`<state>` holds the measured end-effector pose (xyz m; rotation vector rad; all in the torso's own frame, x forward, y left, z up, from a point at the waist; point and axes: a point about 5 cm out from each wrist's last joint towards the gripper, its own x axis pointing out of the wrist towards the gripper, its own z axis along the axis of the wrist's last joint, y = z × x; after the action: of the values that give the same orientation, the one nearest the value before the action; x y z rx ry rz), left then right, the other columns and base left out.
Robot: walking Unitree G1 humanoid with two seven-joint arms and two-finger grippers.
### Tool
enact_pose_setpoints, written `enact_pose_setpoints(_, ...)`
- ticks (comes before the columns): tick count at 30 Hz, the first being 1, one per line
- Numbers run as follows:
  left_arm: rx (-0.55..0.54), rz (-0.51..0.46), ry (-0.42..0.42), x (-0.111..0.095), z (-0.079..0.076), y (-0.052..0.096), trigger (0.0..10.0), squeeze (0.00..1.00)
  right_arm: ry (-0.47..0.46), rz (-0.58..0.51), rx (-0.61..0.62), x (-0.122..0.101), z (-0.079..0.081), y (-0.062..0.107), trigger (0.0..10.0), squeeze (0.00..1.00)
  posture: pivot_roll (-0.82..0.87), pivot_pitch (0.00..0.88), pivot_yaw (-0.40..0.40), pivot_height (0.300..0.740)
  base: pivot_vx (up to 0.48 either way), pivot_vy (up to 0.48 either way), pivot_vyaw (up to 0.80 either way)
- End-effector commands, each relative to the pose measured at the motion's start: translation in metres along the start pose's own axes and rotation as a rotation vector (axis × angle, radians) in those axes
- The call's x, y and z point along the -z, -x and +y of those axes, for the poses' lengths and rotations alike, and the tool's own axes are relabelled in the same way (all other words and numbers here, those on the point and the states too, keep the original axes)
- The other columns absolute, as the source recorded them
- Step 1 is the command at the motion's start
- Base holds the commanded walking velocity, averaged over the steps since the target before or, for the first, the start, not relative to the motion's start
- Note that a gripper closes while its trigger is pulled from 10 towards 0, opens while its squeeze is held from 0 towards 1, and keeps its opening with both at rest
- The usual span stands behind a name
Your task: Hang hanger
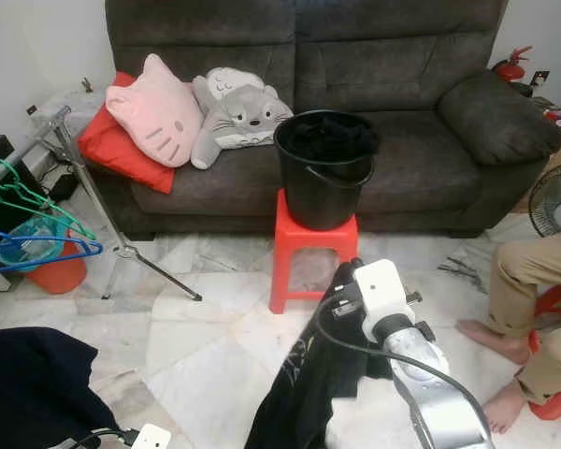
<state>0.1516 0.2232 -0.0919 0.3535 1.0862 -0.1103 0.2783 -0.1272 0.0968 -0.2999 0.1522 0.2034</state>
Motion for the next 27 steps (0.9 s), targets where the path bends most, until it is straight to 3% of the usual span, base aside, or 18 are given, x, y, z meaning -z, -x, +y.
enact_pose_setpoints(1, -0.006, 0.020, 0.001, 0.006, 0.000, 0.001, 10.0, 0.00, -0.005, -0.027, 0.008, -0.008, 0.001, -0.004, 10.0, 0.00, -0.16, 0.000, 0.062, 0.740, 0.000, 0.000, 0.00)
enact_pose_setpoints(10, -0.001, 0.021, 0.012, 0.008, -0.001, 0.001, 10.0, 0.00, -0.003, -0.023, 0.059, -0.007, -0.007, -0.005, 10.0, 0.00, -0.15, 0.000, 0.056, 0.740, 0.000, 0.000, 0.05)
enact_pose_setpoints(27, 0.000, 0.013, 0.009, 0.005, 0.000, 0.001, 10.0, 0.00, -0.002, -0.021, 0.108, -0.007, -0.014, -0.005, 10.0, 0.00, -0.14, 0.000, 0.055, 0.740, 0.000, 0.000, 0.78)
